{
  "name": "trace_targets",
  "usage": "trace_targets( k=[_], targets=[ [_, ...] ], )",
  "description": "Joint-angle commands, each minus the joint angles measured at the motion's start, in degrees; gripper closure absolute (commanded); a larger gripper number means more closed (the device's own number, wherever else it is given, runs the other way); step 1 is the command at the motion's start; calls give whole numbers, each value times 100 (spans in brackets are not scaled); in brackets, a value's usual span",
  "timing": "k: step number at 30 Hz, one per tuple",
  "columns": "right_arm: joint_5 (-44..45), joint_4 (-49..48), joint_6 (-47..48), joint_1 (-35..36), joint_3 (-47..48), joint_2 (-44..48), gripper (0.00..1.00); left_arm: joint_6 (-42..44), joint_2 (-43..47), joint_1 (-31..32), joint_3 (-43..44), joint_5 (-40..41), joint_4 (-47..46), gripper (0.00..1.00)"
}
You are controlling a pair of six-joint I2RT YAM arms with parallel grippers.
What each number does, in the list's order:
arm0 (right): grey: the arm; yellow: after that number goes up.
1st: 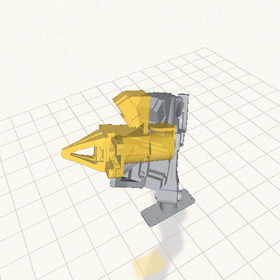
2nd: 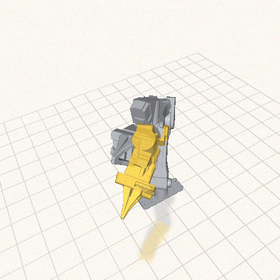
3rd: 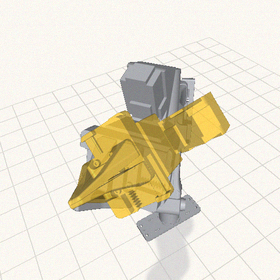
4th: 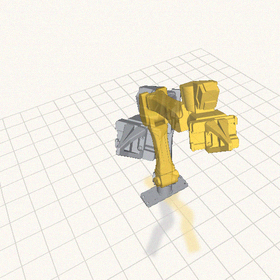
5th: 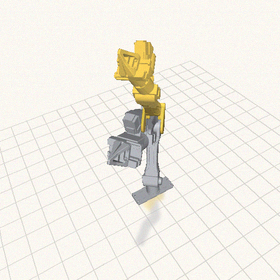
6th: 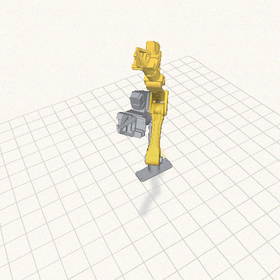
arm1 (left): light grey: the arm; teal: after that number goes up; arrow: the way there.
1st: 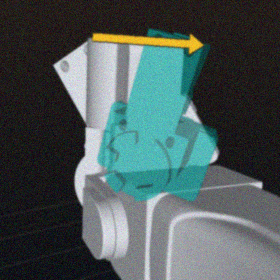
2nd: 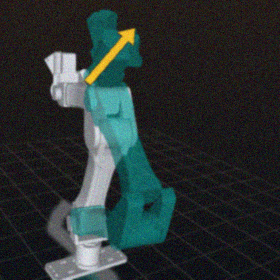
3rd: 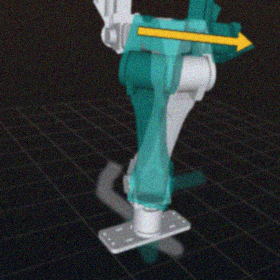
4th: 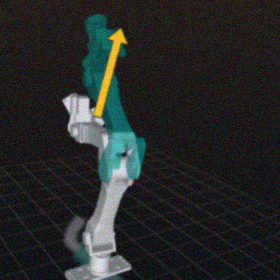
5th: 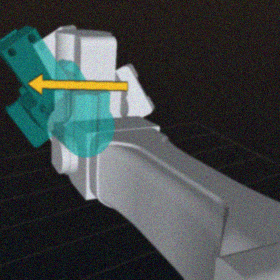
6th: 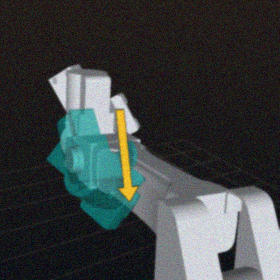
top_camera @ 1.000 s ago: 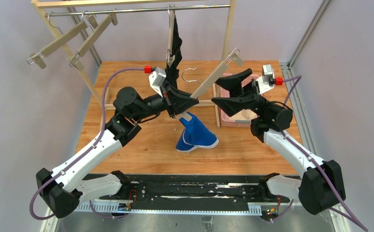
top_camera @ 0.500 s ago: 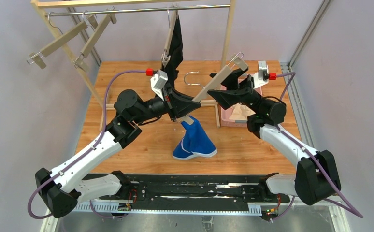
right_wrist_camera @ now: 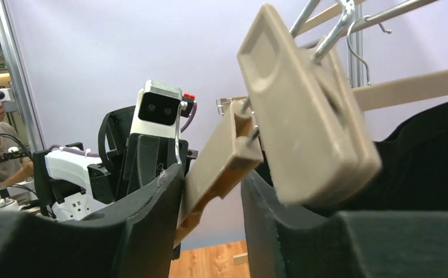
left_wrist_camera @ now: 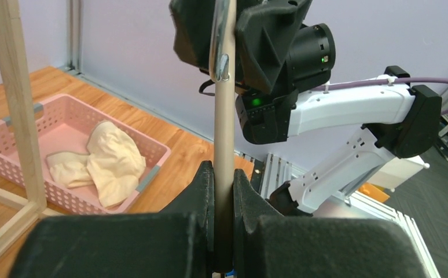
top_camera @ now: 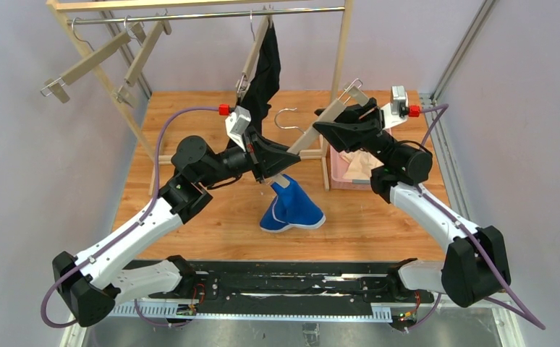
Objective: Remove the underwear clipped to the hanger
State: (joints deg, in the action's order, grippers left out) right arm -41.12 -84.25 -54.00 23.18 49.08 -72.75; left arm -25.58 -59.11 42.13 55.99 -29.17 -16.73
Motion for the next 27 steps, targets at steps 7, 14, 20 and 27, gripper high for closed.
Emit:
trace_targets(
  k=[7,14,20,27],
  targets=[
    [-255,240,183,73,217,177,99,87,-110,67,152,35,-379,100],
    [-166,513,398,73,-49,510,99,226,42,67,56,349,-265,62],
    [-78,932,592,73,-78,689,99,543,348,67,-165,695,1,48],
    [-41,830,433,72,-57,693,99,1207,544,67,-334,1045,934,45]
  ],
)
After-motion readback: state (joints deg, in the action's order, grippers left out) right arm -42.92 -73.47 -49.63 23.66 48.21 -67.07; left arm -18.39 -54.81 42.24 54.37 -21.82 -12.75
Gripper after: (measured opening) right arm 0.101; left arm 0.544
